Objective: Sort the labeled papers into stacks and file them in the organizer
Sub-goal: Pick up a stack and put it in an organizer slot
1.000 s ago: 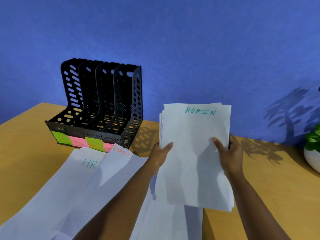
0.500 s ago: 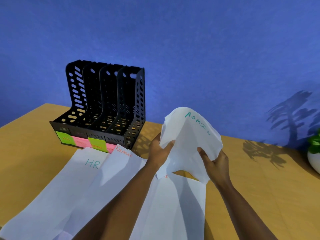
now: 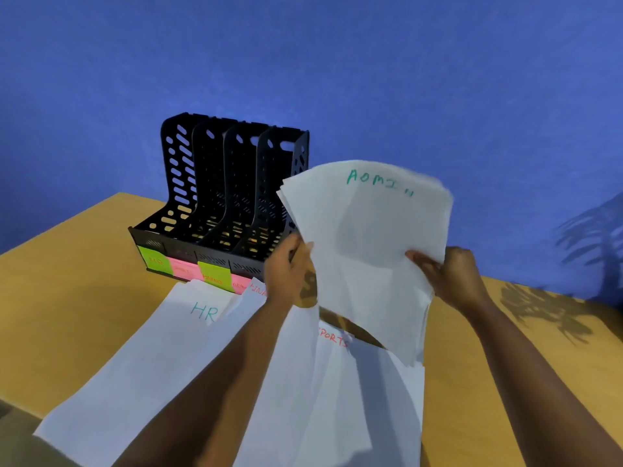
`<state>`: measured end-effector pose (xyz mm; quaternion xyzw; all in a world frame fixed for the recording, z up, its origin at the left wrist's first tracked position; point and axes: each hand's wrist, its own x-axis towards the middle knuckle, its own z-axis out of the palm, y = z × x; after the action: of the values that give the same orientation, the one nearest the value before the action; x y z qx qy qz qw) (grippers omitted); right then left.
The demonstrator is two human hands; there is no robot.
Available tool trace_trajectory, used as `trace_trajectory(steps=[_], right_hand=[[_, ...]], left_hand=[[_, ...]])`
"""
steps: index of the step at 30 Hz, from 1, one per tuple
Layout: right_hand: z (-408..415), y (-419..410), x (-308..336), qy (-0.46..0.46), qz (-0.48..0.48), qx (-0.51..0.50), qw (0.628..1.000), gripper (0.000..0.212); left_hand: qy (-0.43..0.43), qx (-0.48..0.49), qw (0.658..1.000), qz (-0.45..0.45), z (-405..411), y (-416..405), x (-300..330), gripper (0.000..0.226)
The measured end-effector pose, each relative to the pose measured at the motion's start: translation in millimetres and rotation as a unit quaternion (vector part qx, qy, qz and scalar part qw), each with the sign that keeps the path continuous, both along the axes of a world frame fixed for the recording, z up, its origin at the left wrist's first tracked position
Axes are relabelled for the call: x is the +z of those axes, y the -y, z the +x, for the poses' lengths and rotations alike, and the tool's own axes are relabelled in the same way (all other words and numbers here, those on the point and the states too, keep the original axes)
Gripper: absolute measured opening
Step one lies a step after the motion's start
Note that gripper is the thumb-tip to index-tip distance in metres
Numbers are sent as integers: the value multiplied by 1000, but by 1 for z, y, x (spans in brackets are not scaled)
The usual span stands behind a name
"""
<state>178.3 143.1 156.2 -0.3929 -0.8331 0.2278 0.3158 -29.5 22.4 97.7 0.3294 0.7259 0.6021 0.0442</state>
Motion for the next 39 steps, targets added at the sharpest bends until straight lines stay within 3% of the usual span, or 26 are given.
trace_trajectory(steps=[2, 4, 8, 11, 14, 20, 24, 36, 39], right_hand=[[-11, 0, 14, -27, -33, -2, 999, 41], [-23, 1, 25, -63, -69, -7, 996, 40], [-59, 12, 41, -125, -102, -15, 987, 35], [-97, 25, 48, -146, -109, -13, 983, 22], [-136, 42, 49, -145, -83, -14, 986, 29], [-196, 65, 37, -75, 88, -23, 993, 24], [-223, 61, 26, 5, 141, -16, 990, 50], [-262, 51, -40, 66, 144, -61, 986, 64], [-268, 53, -54, 25, 73, -65, 995, 57]], left_hand=[[-73, 72, 995, -10, -22, 20, -12, 33], [-120, 129, 982, -75, -44, 39, -23, 41], [-178, 92, 922, -331, -81, 63, -38, 72], [-193, 66, 889, -409, -94, 71, -43, 80], [-218, 49, 869, -442, -105, 74, -44, 82], [-229, 34, 853, -468, -124, 70, -50, 88], [-219, 35, 852, -474, -125, 69, -57, 92], [-198, -9, 840, -506, -126, 72, -49, 100], [-190, -12, 844, -501, -127, 71, -51, 103]])
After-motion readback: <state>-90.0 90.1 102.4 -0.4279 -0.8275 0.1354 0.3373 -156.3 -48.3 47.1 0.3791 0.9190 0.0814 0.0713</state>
